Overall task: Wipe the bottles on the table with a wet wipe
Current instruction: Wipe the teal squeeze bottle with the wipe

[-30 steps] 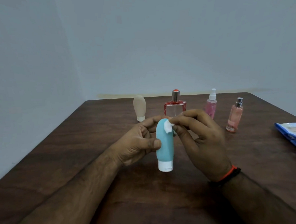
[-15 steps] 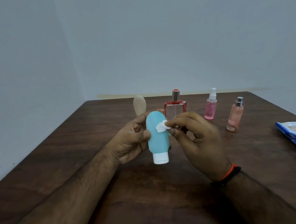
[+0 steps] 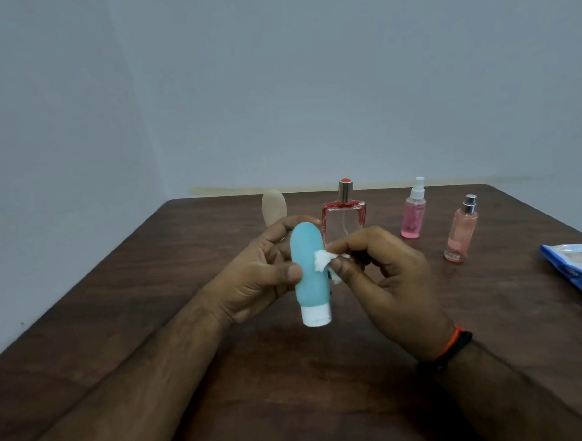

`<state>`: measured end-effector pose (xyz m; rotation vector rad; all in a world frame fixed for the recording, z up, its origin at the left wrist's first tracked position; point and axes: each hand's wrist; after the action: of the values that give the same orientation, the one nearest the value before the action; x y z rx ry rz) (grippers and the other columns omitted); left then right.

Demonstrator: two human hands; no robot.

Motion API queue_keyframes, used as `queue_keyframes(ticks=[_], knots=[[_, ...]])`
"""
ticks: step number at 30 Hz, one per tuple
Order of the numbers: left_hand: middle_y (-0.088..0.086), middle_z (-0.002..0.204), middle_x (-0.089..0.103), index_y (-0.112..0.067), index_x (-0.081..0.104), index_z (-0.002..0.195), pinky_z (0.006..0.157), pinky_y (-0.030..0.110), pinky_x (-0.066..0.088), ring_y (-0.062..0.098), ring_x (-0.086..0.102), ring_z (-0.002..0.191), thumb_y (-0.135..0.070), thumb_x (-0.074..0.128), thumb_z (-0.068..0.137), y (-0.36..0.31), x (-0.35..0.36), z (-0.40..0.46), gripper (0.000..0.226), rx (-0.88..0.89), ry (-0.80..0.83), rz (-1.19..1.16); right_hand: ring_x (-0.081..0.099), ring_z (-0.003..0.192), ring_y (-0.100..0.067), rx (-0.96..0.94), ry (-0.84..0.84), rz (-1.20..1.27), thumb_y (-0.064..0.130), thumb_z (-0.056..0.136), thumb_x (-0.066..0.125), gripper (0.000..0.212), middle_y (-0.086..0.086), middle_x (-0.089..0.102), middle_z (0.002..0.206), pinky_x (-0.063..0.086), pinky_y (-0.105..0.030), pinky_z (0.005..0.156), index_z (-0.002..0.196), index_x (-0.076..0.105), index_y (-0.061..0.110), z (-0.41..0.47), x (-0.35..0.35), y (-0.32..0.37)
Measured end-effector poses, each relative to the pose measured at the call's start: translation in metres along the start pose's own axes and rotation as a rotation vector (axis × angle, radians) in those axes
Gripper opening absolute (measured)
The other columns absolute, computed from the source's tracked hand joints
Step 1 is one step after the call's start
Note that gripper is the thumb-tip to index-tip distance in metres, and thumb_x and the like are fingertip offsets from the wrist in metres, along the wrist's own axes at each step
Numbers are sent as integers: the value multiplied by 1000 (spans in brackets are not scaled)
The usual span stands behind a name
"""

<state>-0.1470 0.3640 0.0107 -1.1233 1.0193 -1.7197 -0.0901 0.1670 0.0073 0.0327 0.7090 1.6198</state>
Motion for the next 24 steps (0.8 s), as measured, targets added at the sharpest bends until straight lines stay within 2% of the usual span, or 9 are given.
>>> queue_keyframes(ticks=[3,8,11,13,15,18,21,24], knots=[[17,117,67,-14,51,133,96,52,51,33,67,103,-16,90,66,4,7,3,78,-22,-6,138,58,83,-8,-6,-78,-23,9,88,66,13,4,63,93,47,-18,70,101,68,13,0,-1,-1],[35,120,59,-20,59,126,96,63,49,41,62,105,-19,91,64,10,11,6,70,50,-134,340,60,89,-12,-47,-141,-20,7,90,64,18,-3,61,97,49,-20,73,107,69,11,1,1,-1],[29,117,63,-23,61,124,91,63,52,48,62,107,-14,88,65,12,11,7,66,85,-164,422,59,88,-12,-83,-125,-84,6,89,65,19,-5,59,96,49,-21,74,107,72,6,1,2,-1],[24,113,67,-20,60,126,88,58,55,47,62,107,-11,88,65,13,11,7,68,92,-186,456,56,87,-10,-112,-93,-131,6,88,65,19,-2,56,96,47,-16,75,106,72,4,0,3,0],[13,103,71,-18,60,127,85,47,58,33,68,98,-5,88,64,14,11,7,70,104,-224,477,52,86,-6,-128,-61,-159,7,88,65,19,1,52,95,42,-10,76,105,73,4,0,4,1],[-3,90,74,-20,60,125,80,33,57,14,70,87,-3,88,62,15,10,7,71,118,-249,485,50,84,-4,-115,-26,-172,7,87,67,18,4,50,94,40,-7,75,104,74,6,-1,5,0],[-2,97,74,-23,59,129,82,36,57,17,71,93,-9,89,64,15,7,7,72,107,-254,460,53,82,-8,-94,-36,-177,8,88,67,17,3,52,93,43,-9,72,104,74,7,-1,5,-1],[8,112,71,-24,60,133,77,42,60,26,70,103,-26,79,80,14,4,8,56,85,-252,373,57,82,-14,-50,-100,-167,8,88,68,16,-2,56,93,49,-17,70,103,74,7,1,3,-5]])
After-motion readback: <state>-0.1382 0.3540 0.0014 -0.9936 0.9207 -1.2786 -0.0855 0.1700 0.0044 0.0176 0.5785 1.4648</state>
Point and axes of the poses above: each hand's wrist, its own z-axis towards the middle knuckle, its own x-axis out of the palm, y = z × x
